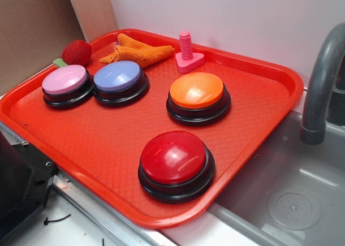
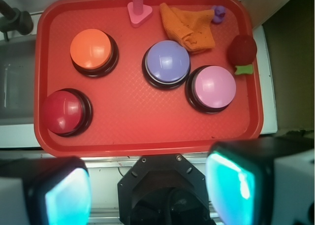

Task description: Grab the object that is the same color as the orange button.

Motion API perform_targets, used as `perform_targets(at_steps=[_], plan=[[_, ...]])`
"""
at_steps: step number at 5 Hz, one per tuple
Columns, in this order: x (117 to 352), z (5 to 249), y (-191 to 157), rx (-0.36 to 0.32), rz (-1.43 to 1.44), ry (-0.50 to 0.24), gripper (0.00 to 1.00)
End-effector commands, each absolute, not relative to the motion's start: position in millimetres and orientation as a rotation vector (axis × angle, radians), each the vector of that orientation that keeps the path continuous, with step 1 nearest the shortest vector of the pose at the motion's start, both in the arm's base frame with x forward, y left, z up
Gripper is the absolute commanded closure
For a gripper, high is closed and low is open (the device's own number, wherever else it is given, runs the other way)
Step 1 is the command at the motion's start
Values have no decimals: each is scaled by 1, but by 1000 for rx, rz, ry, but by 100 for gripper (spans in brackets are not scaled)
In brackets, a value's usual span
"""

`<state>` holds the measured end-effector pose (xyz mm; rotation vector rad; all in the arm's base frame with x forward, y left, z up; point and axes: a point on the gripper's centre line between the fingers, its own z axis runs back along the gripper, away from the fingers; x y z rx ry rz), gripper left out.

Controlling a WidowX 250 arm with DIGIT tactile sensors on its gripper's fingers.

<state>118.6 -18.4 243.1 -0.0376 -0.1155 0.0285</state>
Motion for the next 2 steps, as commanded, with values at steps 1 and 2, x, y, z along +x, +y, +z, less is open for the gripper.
perform_targets(at_steps=[1, 2], plan=[[119, 243, -18, -38, 28, -115, 0], [134, 239, -6, -48, 127, -131, 0]])
